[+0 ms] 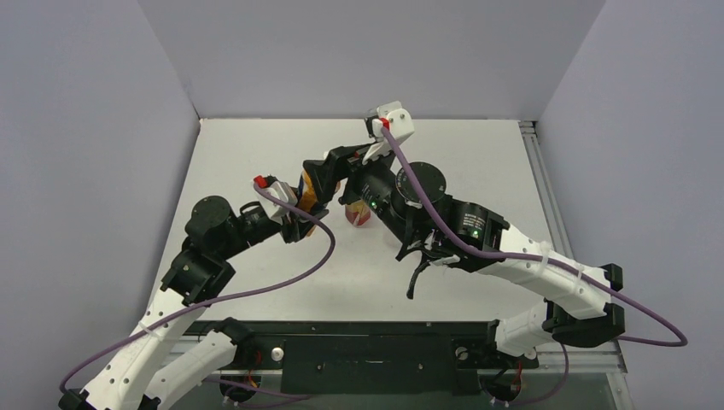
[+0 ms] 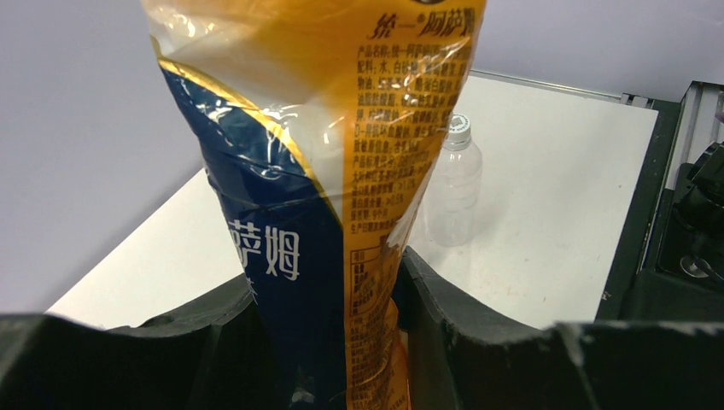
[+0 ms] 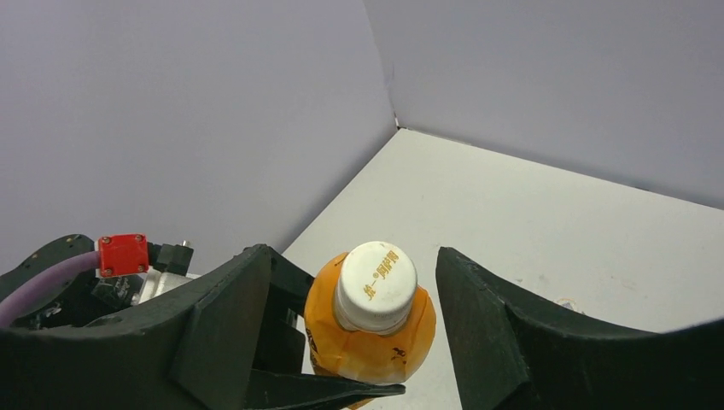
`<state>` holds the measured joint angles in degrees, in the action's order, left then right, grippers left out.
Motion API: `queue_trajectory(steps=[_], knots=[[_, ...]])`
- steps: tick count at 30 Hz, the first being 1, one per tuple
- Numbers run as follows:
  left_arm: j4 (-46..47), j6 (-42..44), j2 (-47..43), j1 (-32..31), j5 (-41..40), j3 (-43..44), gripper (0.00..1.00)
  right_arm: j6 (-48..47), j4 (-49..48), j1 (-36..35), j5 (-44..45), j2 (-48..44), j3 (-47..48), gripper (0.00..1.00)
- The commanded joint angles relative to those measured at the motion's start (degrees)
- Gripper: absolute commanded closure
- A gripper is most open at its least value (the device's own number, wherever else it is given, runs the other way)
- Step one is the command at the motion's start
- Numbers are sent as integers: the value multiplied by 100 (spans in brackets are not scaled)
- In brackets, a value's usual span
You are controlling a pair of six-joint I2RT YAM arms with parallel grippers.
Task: Unscrew the bottle caps
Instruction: Unscrew the bottle cap from the plastic bottle.
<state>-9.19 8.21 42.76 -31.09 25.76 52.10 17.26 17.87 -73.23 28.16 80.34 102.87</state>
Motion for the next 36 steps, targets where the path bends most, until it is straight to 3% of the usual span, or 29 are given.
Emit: queue_trajectory(steps=[1, 17, 23, 28, 33, 36], knots=[[374, 58, -80, -35, -83, 14, 100, 53, -21, -34, 184, 29, 264, 37], [408, 10, -147, -37, -116, -22, 100, 359, -177, 197, -77, -71, -46, 74], [422, -172, -148, -37, 45, 79, 100, 356, -195, 309, -191, -174, -233, 97], [477, -974, -124, -31, 1070, 286, 100, 9, -507, 506, -1420, -675, -755, 100], [470, -1723, -21, -36, 2534, 553, 100, -46, -942, 813, -3448, -1208, -1315, 100], [443, -1937, 32, -37, 2915, 687, 100, -115, -1072, 873, -4059, -1479, -1523, 100]])
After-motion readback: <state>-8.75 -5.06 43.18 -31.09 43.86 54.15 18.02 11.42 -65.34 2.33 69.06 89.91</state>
